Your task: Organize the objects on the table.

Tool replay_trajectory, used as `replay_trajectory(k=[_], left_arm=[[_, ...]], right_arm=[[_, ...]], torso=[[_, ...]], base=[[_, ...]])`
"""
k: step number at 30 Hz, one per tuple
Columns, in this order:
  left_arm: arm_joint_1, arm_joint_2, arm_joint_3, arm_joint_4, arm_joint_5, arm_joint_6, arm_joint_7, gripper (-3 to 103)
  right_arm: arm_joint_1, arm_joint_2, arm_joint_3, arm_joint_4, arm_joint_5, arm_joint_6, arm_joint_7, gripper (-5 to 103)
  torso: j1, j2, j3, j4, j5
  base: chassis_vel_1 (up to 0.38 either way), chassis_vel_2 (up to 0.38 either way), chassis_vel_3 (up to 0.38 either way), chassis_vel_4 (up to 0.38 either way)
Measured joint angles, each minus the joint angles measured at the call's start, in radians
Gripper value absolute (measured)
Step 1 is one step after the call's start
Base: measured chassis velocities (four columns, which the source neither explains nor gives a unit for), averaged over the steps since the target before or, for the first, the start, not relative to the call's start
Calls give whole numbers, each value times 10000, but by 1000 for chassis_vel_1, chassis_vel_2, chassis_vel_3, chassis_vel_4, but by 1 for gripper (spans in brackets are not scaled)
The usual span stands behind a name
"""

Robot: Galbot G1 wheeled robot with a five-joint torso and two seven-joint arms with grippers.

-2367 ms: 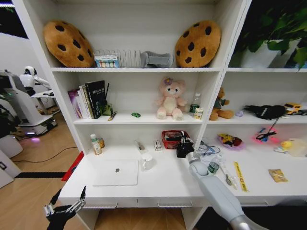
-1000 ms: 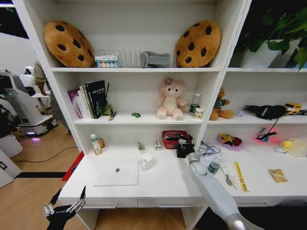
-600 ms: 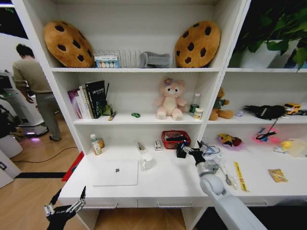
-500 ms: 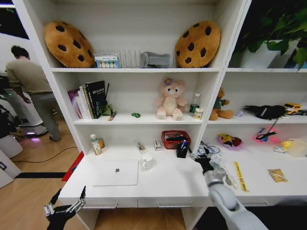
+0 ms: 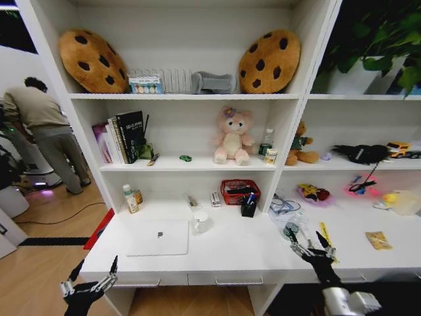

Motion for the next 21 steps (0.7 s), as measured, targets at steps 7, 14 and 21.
replay_trajectory(k=[7,14,21], left_arm=[[0,0,0,0,0,0,0,100],[0,1,0,0,-1,0,0,100],[0,0,0,0,0,0,3,100]], right_arm=[[-136,298,69,111,-88,247,10,100],[-152,413,57,128,-158,387,-7,100],[206,387,-112,-127,-1068,515,47,100]], torso=[[3,-2,2,0,0],[3,-3,1,-3,-2],[1,-1,1,-2,-3]], base=[[-162,-139,152,136],[-237,-220,233,223],[-295,-310,320,304]])
